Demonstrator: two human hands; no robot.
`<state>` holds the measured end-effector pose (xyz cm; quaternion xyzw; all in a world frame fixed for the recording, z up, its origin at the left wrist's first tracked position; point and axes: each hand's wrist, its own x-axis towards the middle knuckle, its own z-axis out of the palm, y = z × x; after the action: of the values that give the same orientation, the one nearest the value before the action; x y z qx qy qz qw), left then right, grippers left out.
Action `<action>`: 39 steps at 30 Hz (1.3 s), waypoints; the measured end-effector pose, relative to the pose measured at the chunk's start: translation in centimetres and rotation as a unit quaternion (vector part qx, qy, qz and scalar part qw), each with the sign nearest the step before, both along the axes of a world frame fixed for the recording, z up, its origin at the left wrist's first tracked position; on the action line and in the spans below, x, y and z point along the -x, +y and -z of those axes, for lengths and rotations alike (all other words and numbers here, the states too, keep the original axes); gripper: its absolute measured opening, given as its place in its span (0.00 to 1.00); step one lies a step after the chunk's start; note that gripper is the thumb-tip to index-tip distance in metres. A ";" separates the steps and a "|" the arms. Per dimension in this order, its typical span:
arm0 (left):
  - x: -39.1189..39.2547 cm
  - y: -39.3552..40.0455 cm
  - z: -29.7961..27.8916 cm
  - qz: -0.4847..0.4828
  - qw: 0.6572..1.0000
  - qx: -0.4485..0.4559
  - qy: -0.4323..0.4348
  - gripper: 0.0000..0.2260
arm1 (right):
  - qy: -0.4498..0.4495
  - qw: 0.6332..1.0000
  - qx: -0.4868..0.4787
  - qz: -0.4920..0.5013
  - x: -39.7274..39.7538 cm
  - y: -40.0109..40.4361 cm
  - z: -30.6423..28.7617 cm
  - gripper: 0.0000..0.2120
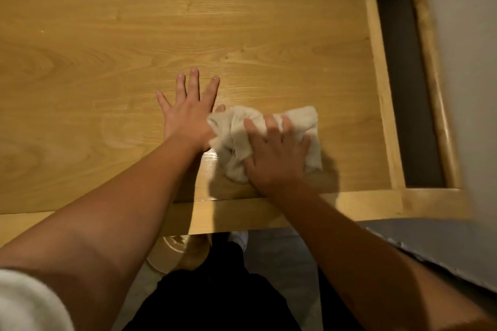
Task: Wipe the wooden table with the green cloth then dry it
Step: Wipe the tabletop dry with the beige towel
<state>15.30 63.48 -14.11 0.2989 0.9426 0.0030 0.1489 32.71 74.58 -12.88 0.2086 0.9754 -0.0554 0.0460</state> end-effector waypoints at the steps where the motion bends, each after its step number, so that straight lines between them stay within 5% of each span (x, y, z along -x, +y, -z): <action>1: 0.1 0.0 0.1 -0.008 1.000 -0.011 0.003 0.32 | 0.002 1.000 0.008 0.003 -1.4 -0.8 0.0 0.30; 12: -0.5 0.6 -1.0 0.006 1.000 0.014 0.024 0.31 | -0.059 0.997 0.049 0.021 -3.8 -2.8 -1.5 0.36; 19: -2.9 6.6 -0.6 0.073 0.997 -0.028 -0.025 0.32 | -0.048 0.997 0.056 0.012 -4.7 -2.4 -1.2 0.29; 27: -3.1 7.0 -0.1 0.051 0.998 -0.043 -0.010 0.34 | -0.042 0.995 0.031 0.085 -13.2 3.9 -0.9 0.36; 39: -3.2 7.0 0.0 0.052 0.998 -0.036 -0.005 0.34 | -0.060 0.994 0.042 0.077 -6.0 8.2 -1.1 0.39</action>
<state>18.47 70.44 -14.07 0.3530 0.9242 0.0301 0.1427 38.72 82.76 -11.81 0.2836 0.9488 -0.0868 0.1085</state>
